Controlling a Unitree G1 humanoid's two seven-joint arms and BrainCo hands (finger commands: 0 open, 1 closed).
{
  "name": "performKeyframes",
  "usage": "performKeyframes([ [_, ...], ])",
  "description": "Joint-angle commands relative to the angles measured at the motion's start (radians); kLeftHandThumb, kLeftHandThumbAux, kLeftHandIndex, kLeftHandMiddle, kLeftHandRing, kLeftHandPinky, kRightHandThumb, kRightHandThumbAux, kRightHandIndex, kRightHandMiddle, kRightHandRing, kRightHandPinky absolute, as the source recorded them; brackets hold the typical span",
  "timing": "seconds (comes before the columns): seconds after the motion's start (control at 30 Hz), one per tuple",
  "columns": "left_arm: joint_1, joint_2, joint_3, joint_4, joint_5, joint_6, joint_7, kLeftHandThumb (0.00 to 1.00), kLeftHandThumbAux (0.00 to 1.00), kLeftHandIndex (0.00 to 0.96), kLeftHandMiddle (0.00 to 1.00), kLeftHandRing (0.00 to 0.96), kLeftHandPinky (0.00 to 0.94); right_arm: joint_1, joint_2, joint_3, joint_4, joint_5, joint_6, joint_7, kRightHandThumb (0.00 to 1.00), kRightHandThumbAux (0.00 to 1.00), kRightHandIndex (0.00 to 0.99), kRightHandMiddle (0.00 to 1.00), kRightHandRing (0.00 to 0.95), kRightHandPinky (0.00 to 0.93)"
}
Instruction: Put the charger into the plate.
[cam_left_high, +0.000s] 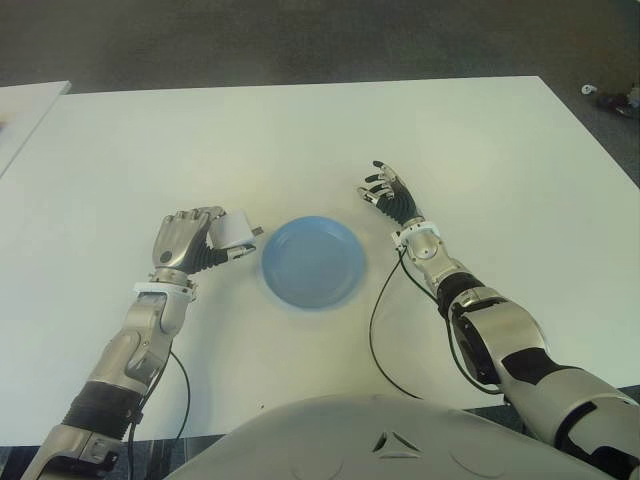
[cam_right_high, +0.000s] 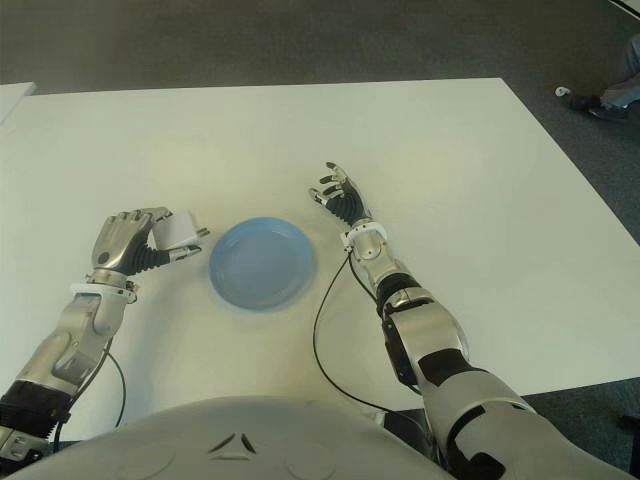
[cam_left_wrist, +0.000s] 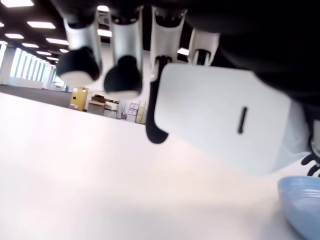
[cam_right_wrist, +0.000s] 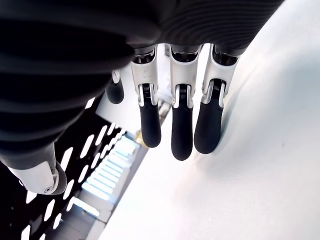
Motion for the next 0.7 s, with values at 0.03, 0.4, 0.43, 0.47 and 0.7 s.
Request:
performKeyframes([
  [0.03, -0.005, -0.037, -0.012, -0.101, 0.023, 0.022, -0.061, 0.747, 0.696, 0.443, 0.871, 0.864, 0.873, 0.075, 0.029, 0.031, 0.058, -0.037, 0.068, 0.029, 0.000, 0.534, 0.000, 0.300, 0.356, 0.327],
  [0.4, -0.012, -0.096, -0.067, -0.111, 0.049, -0.019, -0.097, 0.749, 0.696, 0.443, 0.872, 0.867, 0.872, 0.073, 0.030, 0.045, 0.060, -0.047, 0.076, 0.012, 0.003, 0.534, 0.008, 0.292, 0.353, 0.345],
  [0.43, -0.015, -0.099, -0.072, -0.107, 0.054, -0.023, -0.098, 0.749, 0.696, 0.443, 0.872, 0.867, 0.871, 0.073, 0.030, 0.047, 0.060, -0.047, 0.077, 0.010, 0.003, 0.534, 0.008, 0.291, 0.353, 0.346],
  [0.47, -0.017, -0.101, -0.075, -0.104, 0.057, -0.026, -0.099, 0.749, 0.696, 0.443, 0.871, 0.867, 0.872, 0.073, 0.030, 0.048, 0.060, -0.047, 0.078, 0.009, 0.005, 0.534, 0.009, 0.289, 0.351, 0.345],
  [0.7, -0.025, -0.105, -0.104, -0.102, 0.090, -0.053, -0.098, 0.749, 0.697, 0.443, 0.868, 0.865, 0.868, 0.072, 0.033, 0.049, 0.060, -0.040, 0.081, 0.010, 0.017, 0.543, 0.013, 0.285, 0.347, 0.344],
])
